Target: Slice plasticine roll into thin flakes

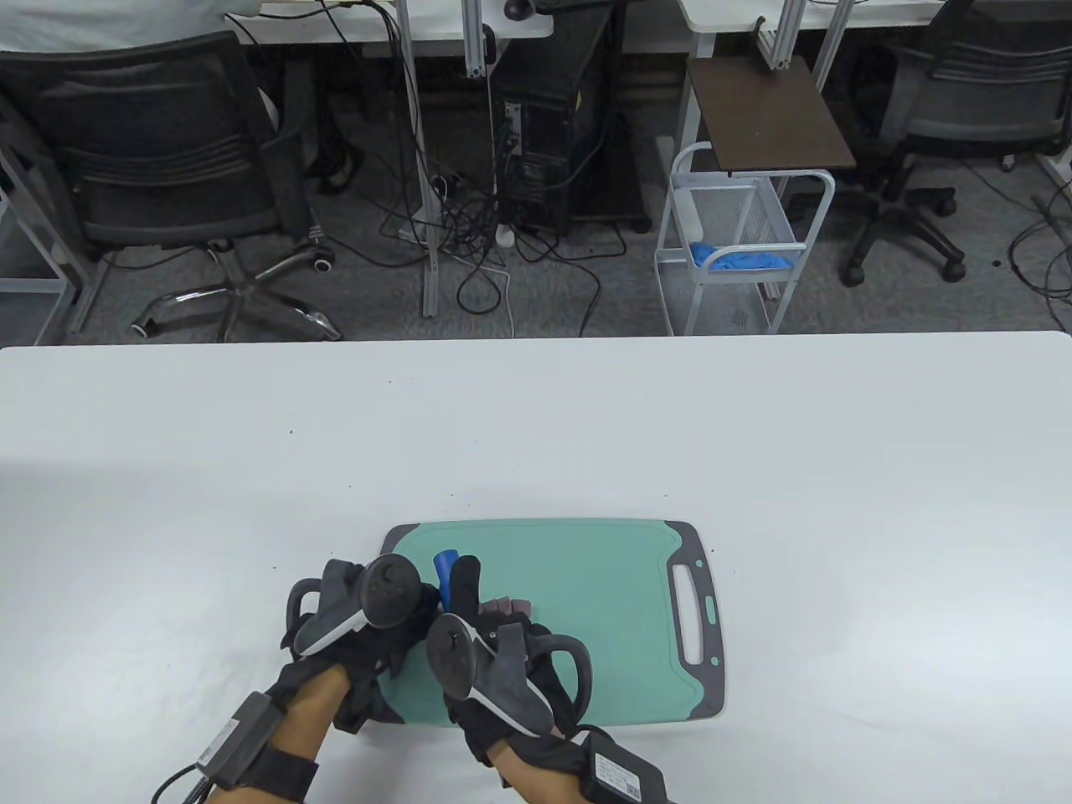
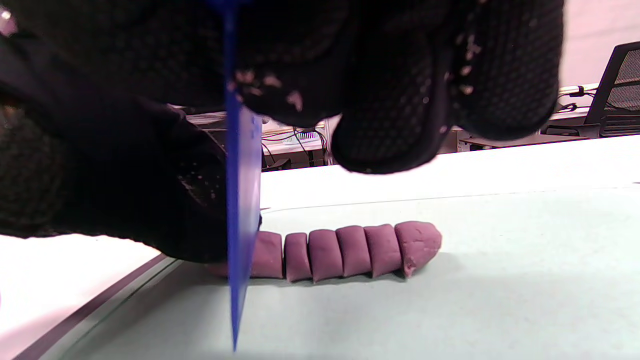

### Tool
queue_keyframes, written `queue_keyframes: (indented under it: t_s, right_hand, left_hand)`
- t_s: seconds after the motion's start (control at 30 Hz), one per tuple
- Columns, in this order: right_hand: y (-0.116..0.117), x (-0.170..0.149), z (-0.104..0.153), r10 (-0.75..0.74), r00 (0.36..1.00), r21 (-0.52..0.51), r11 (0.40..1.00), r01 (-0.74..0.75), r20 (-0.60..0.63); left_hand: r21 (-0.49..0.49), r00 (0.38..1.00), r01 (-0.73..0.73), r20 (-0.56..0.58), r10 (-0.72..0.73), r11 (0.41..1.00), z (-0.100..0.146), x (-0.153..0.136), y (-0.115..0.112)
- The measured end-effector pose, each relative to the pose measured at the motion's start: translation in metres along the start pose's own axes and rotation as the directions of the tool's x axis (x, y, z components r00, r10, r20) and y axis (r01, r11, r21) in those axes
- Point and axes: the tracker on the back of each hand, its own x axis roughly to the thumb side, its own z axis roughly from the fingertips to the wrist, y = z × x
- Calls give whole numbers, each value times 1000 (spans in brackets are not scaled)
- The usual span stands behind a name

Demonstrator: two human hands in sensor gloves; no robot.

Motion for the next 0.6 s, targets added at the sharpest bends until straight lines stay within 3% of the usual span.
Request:
queue_keyframes:
  t_s: [0.6]
  right_hand:
    - [8, 5, -2, 45, 999, -11, 999, -45, 3]
  left_hand:
    - [-3, 1000, -15, -3, 15, 1000, -1, -1, 0]
